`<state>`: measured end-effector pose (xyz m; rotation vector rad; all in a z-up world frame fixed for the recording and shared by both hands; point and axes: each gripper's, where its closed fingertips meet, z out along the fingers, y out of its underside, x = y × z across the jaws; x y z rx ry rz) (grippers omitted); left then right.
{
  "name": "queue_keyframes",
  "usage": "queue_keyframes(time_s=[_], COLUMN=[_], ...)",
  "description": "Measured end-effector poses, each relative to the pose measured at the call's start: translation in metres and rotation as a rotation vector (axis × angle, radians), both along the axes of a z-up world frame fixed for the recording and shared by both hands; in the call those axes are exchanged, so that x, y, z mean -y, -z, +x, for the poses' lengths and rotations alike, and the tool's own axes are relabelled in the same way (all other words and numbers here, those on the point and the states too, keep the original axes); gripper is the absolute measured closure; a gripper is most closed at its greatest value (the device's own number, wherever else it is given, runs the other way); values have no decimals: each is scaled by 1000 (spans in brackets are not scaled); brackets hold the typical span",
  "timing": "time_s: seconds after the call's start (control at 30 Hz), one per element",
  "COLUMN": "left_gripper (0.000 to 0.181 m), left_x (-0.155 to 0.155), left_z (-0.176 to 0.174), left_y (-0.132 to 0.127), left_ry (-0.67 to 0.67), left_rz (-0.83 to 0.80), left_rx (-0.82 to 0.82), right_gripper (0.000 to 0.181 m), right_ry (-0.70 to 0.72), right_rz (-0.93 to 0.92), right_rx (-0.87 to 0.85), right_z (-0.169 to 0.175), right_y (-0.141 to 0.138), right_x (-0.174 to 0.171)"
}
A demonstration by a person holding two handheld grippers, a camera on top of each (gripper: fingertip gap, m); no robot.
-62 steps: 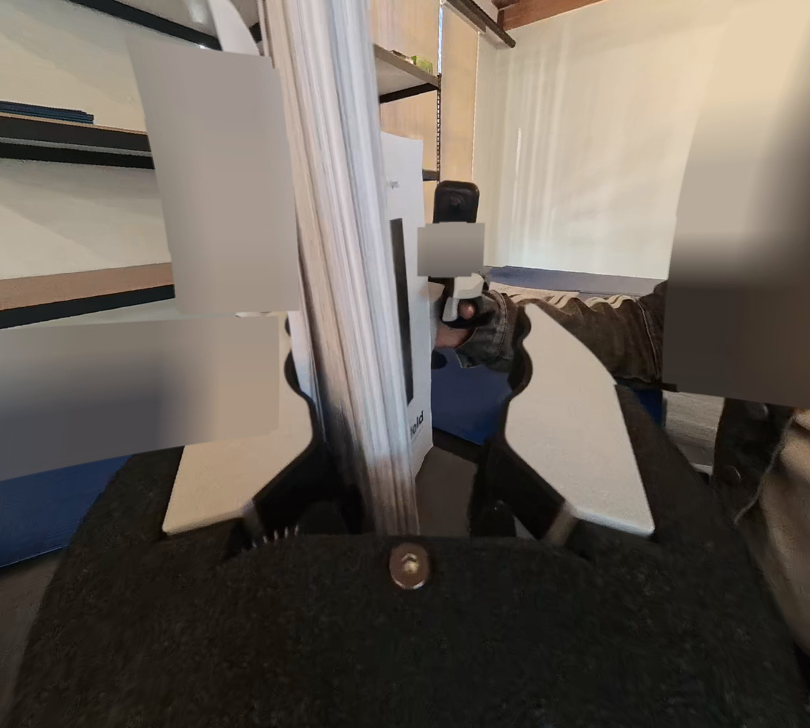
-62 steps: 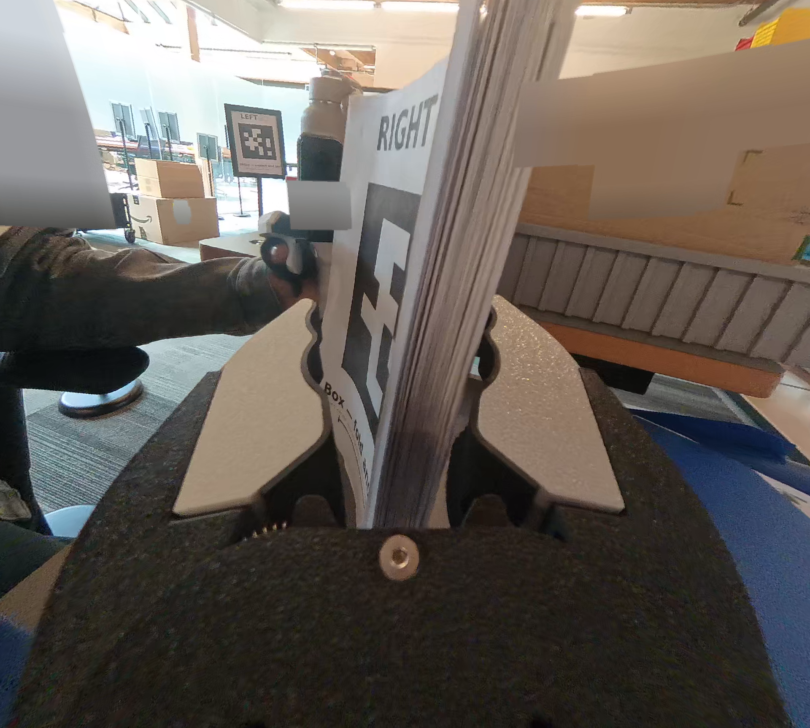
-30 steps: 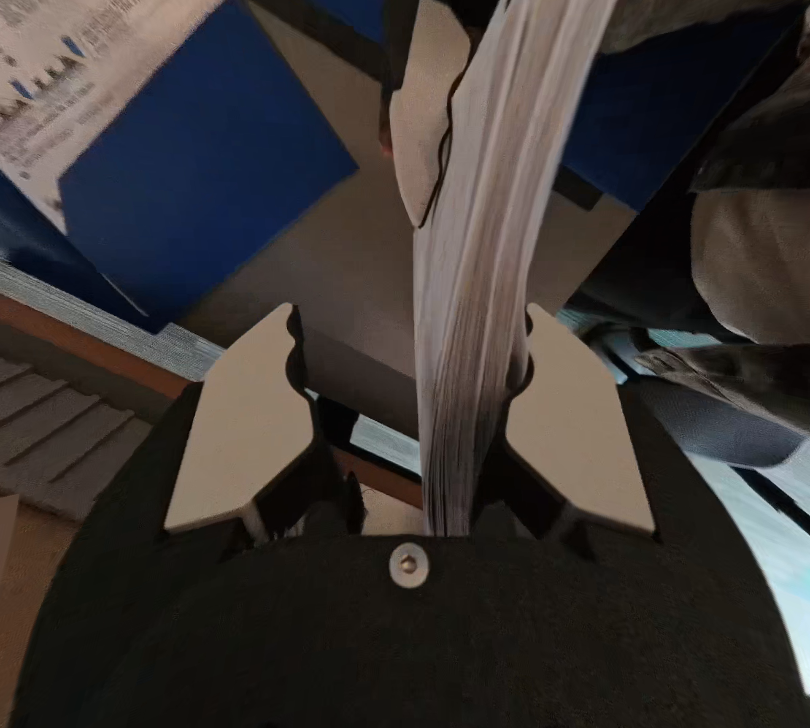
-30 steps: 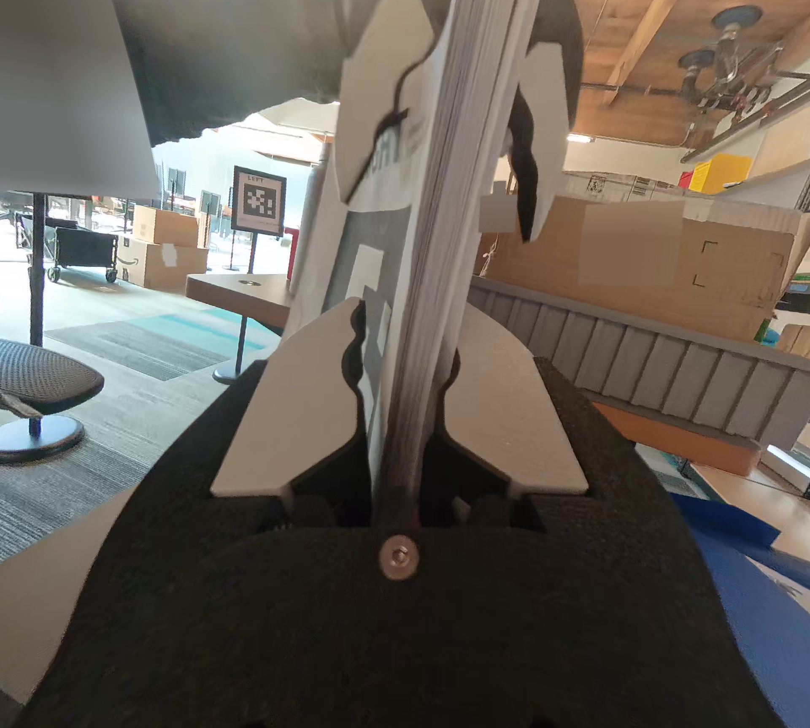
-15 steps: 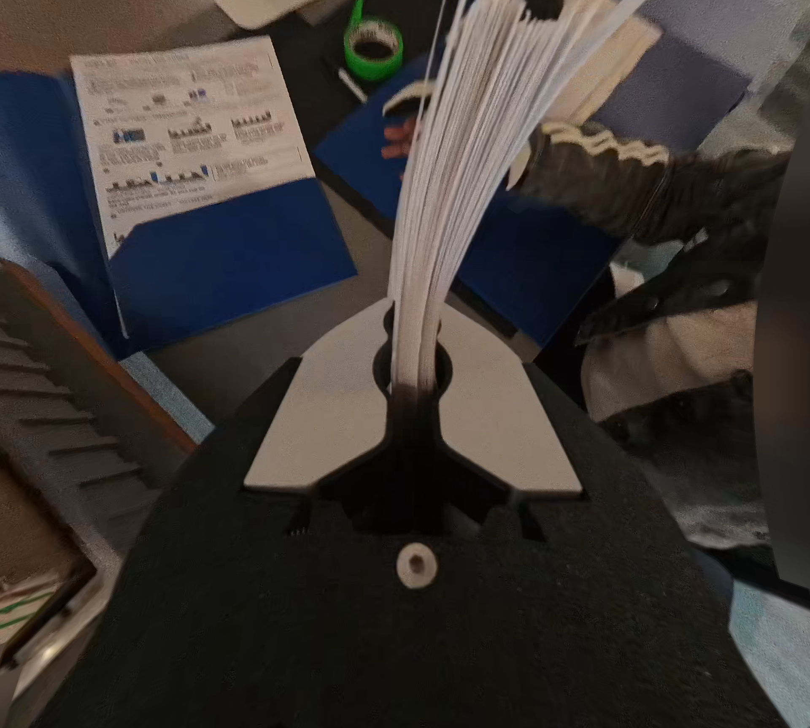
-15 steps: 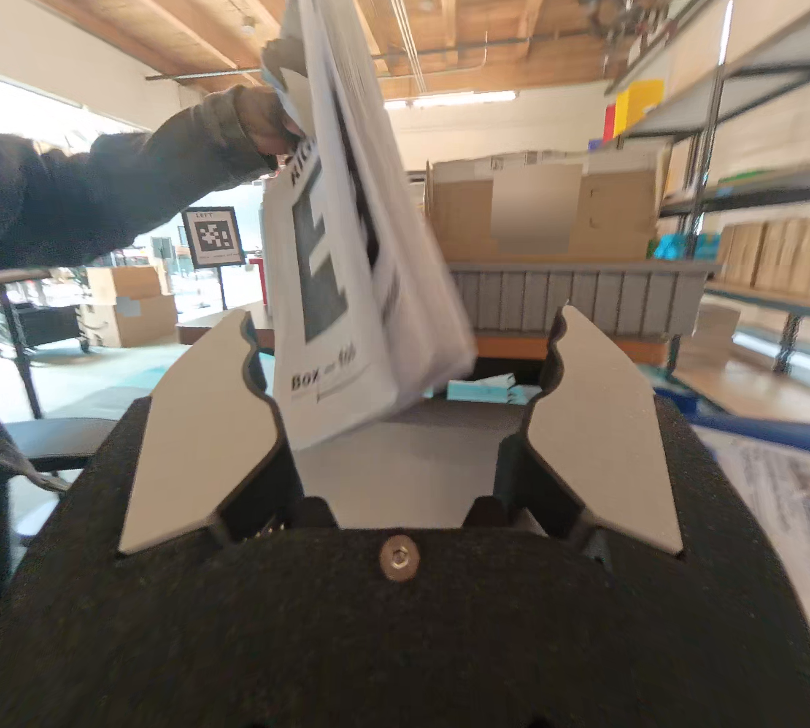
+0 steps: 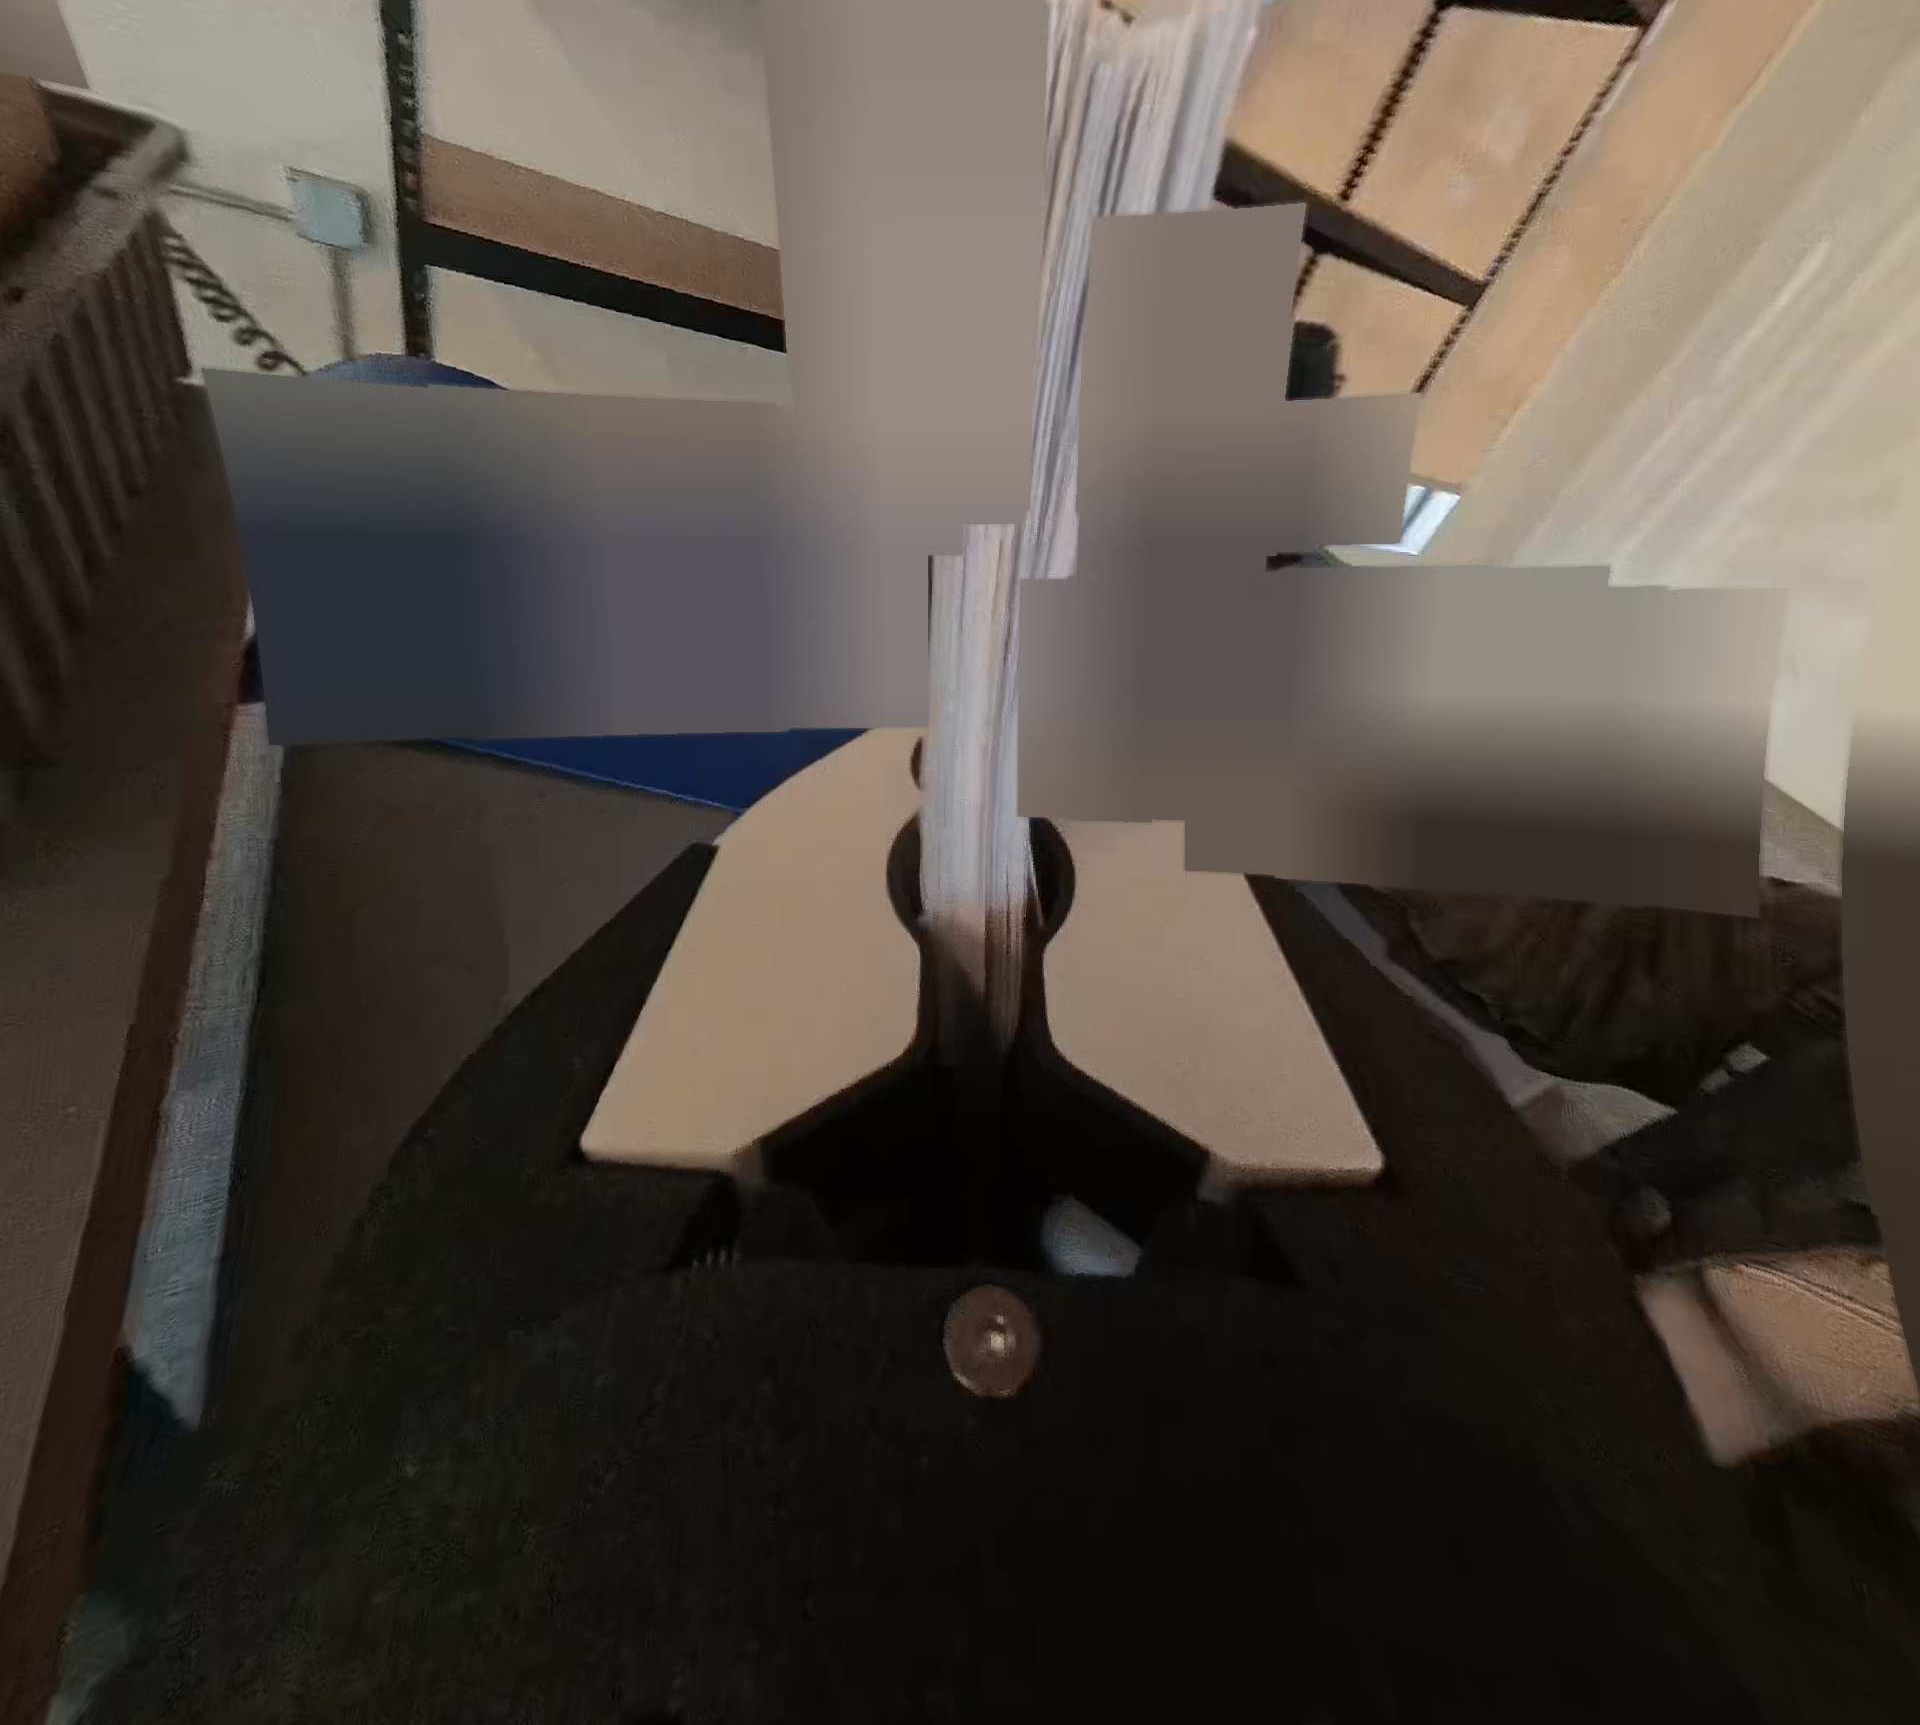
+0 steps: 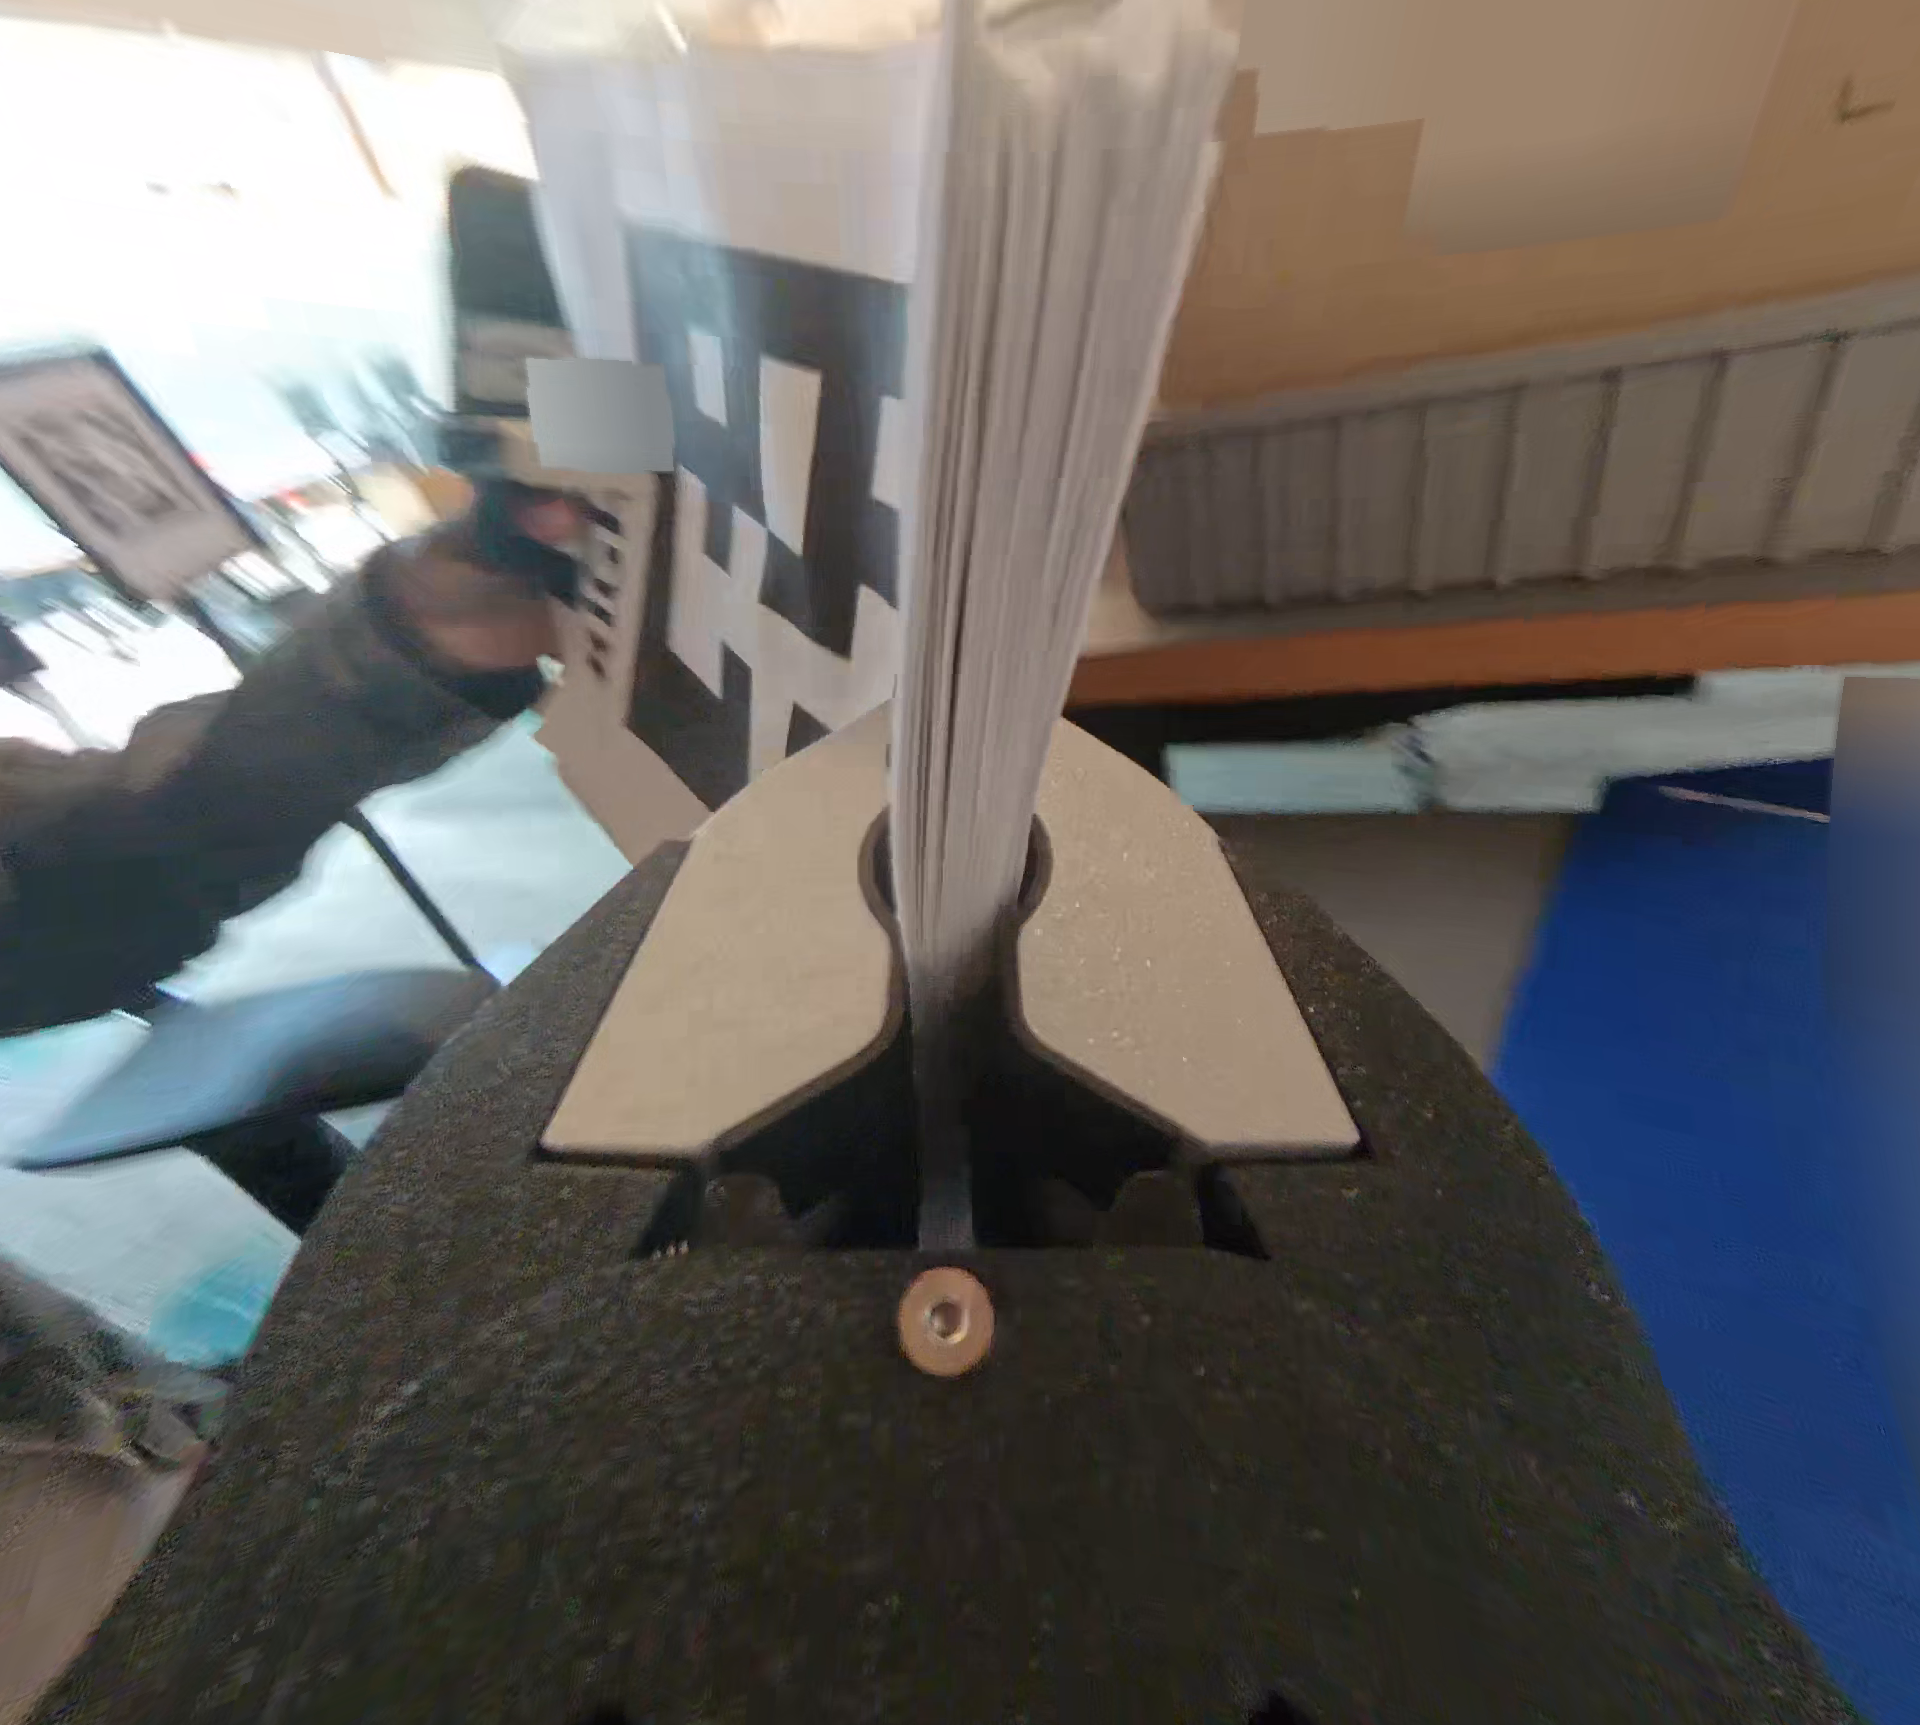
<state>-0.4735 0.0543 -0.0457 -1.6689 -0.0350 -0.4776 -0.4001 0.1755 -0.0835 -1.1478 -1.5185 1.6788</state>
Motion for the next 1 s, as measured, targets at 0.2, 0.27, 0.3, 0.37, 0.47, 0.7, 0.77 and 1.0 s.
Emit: queue_keyframes(time_s=[0.2, 0.27, 0.3, 0.37, 0.47, 0.7, 0.77, 1.0], left_gripper=[168, 167, 168, 165, 122, 88, 87, 96], left_x=[9, 13, 13, 16, 14, 11, 15, 14], left_z=[10, 17, 18, 19, 32, 31, 29, 33], left_y=[33, 40, 49, 80, 120, 94, 86, 106], left_ry=[-308, -328, -339, -332, -218, -83, -55, 22], left_rz=[103, 127, 135, 119, 116, 182, 215, 133], left_rx=[-298, -351, -373, -367, -333, -325, -311, -261], right_gripper=[170, 170, 169, 170, 152, 115, 114, 75], right_ry=[131, 127, 128, 111, 22, -41, -62, 7], right_rz=[230, 249, 263, 284, 258, 272, 266, 220], right_rx=[-4, -36, -38, -5, -100, -188, -187, -271], right_z=[-10, -7, -6, -2, 5, 5, 5, 4], right_y=[25, 31, 38, 63, 76, 58, 59, 53], right_x=[11, 12, 13, 15, 29, 34, 34, 25])
